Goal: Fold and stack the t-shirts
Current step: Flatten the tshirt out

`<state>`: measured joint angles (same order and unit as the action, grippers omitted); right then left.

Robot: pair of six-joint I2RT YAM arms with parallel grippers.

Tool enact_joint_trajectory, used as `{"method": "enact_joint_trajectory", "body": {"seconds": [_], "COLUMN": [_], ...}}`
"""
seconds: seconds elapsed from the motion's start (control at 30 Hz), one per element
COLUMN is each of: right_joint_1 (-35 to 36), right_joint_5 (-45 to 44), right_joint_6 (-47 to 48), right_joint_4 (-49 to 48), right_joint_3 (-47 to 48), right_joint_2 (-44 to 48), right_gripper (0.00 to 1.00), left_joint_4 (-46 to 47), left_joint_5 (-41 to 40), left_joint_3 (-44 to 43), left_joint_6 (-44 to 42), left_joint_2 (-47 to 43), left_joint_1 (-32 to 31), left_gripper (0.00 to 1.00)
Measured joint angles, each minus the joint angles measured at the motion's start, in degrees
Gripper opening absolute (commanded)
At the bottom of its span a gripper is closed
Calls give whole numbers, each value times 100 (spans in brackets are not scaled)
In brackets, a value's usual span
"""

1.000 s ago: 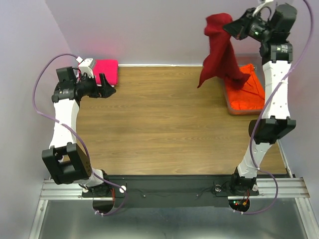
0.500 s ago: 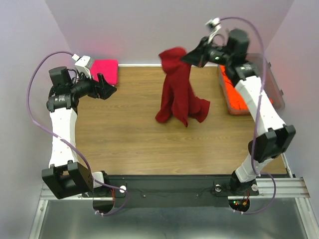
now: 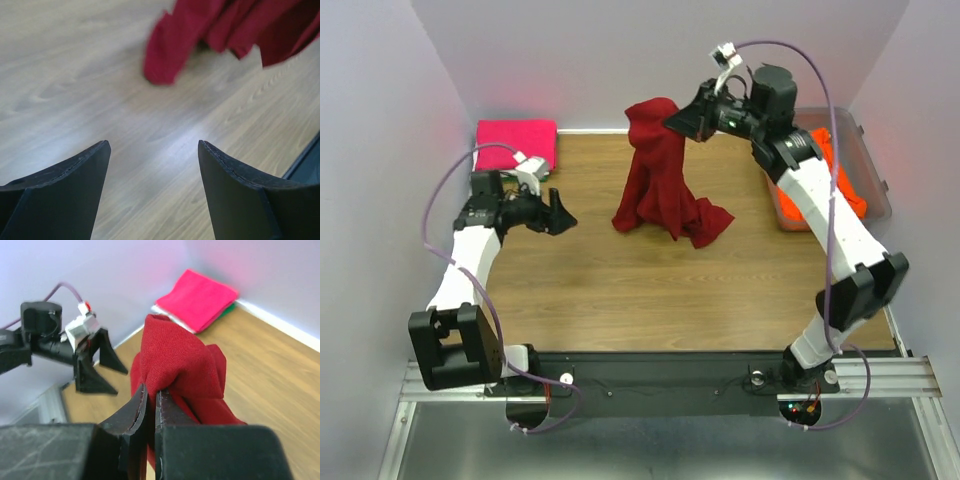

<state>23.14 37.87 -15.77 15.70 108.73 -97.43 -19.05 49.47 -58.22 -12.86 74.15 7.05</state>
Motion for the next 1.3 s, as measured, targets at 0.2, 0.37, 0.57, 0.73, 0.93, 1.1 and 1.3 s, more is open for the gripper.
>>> {"method": "enact_joint_trajectory", "body": {"seconds": [0.2, 0.37, 0.57, 0.73, 0.93, 1.1, 1.3], "right_joint_1": [-354, -813, -1005, -1056, -1128, -1185, -1191], "right_joint_5": [-492, -584, -778, -861, -966, -1008, -750], "right_joint_6": [507, 660, 702, 721, 732, 791, 960], "right_joint_4": [46, 103, 293, 466, 514, 660, 772], "right_joint_3": [-1537, -2100, -2533, -2535, -2723, -2787, -2883], "right_joint_2": [1237, 1530, 1762, 1974, 2109, 2118, 2452], "right_gripper": [1, 1, 1, 1, 1, 1, 1], "left_joint_4": [807, 1462, 1921, 2280, 2339, 1873, 929], "left_joint_5": [-697, -1300, -1917, -2203, -2651, -2881, -2573], "left_joint_3": [439, 273, -350, -1060, -2039, -2496, -1364], "left_joint_6": [173, 313, 374, 282, 201, 59, -240], "left_joint_2": [444, 1528, 2776, 3495, 4262, 4457, 2479], "left_joint_1": [-1248, -2312, -2568, -2686, -3040, -3088, -2406], "left_gripper": [96, 96, 96, 97, 33, 0, 0]}}
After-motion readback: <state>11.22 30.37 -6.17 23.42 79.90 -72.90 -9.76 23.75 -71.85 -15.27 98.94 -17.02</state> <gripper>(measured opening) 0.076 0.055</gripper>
